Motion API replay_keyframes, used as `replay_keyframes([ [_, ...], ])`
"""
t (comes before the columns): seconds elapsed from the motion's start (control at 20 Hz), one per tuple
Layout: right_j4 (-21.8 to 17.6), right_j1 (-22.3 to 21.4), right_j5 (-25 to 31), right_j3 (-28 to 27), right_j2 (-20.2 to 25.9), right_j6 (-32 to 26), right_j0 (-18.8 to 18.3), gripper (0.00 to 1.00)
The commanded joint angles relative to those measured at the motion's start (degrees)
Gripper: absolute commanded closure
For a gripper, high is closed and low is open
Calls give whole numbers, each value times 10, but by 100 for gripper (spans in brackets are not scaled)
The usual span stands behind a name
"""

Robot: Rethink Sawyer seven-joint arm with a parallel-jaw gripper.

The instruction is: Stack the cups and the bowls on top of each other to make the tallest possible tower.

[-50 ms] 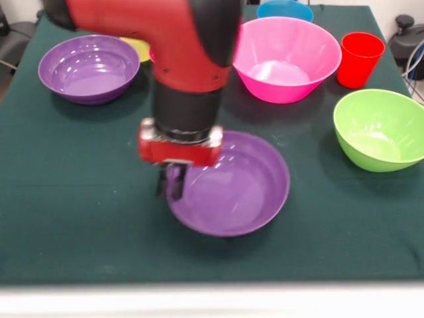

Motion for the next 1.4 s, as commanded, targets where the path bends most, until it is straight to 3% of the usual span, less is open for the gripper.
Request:
replay_keyframes([
  [0.05, -52, 90, 36, -71, 43, -162, -56, 100],
  [0.15, -55, 89, 40, -72, 45, -172, -58, 100],
  [0.2, -57, 89, 44, -72, 47, -177, -60, 0],
  [1.05, -50, 93, 103, -92, 38, -184, -49, 0],
  [1.4, -46, 82, 106, -73, 37, -174, -46, 0],
])
